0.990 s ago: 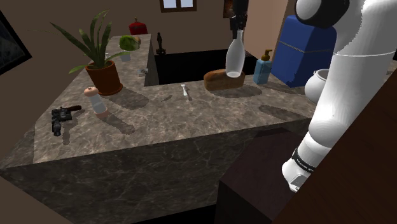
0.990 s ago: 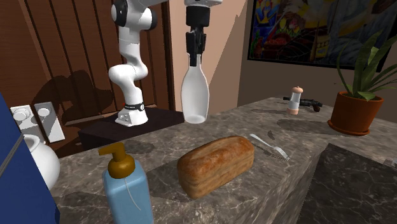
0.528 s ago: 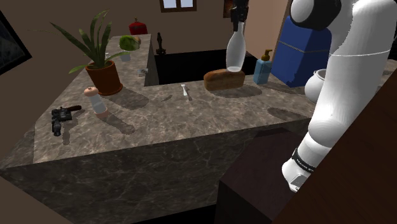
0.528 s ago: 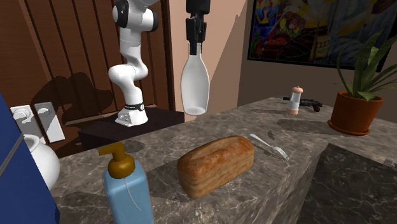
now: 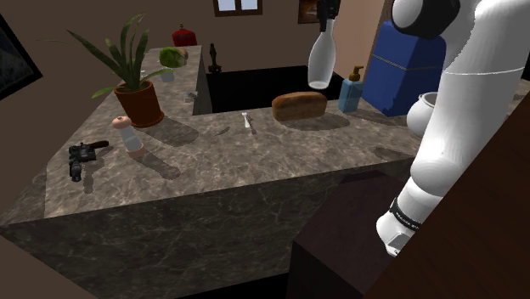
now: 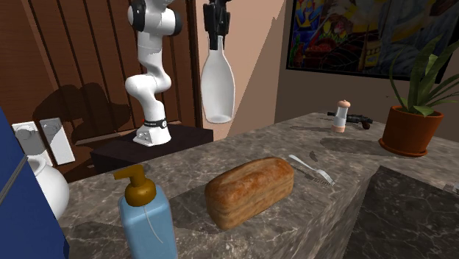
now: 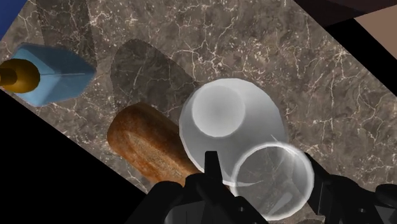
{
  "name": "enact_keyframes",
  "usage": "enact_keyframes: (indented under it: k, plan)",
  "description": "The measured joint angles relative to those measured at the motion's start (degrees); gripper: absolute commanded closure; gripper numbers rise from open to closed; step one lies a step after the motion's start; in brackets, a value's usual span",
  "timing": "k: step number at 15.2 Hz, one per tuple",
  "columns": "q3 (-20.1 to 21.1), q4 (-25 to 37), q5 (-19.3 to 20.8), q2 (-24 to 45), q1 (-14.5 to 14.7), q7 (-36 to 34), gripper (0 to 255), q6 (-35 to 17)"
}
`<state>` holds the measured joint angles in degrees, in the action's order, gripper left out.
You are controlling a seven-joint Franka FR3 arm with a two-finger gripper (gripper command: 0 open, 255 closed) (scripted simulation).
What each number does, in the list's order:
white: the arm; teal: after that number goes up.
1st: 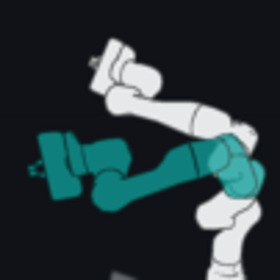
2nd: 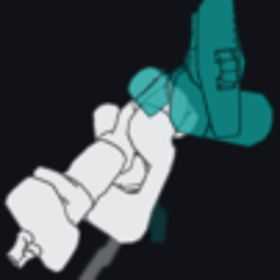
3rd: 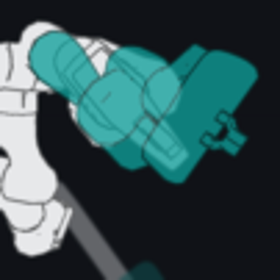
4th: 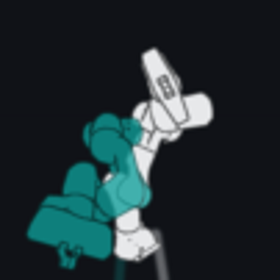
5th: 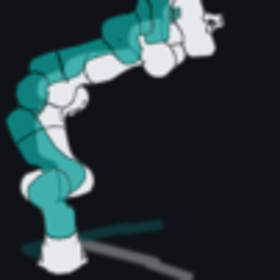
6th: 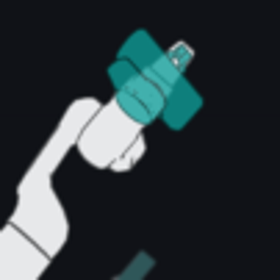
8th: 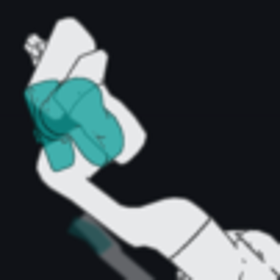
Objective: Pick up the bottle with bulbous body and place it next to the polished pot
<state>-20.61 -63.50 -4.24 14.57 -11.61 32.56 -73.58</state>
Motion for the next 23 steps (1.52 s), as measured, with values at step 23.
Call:
enact_keyframes:
  k: [23]
  plan:
    - [-8.3, -22.2, 14.0, -29.7, -6.6, 18.6, 255, 4.2]
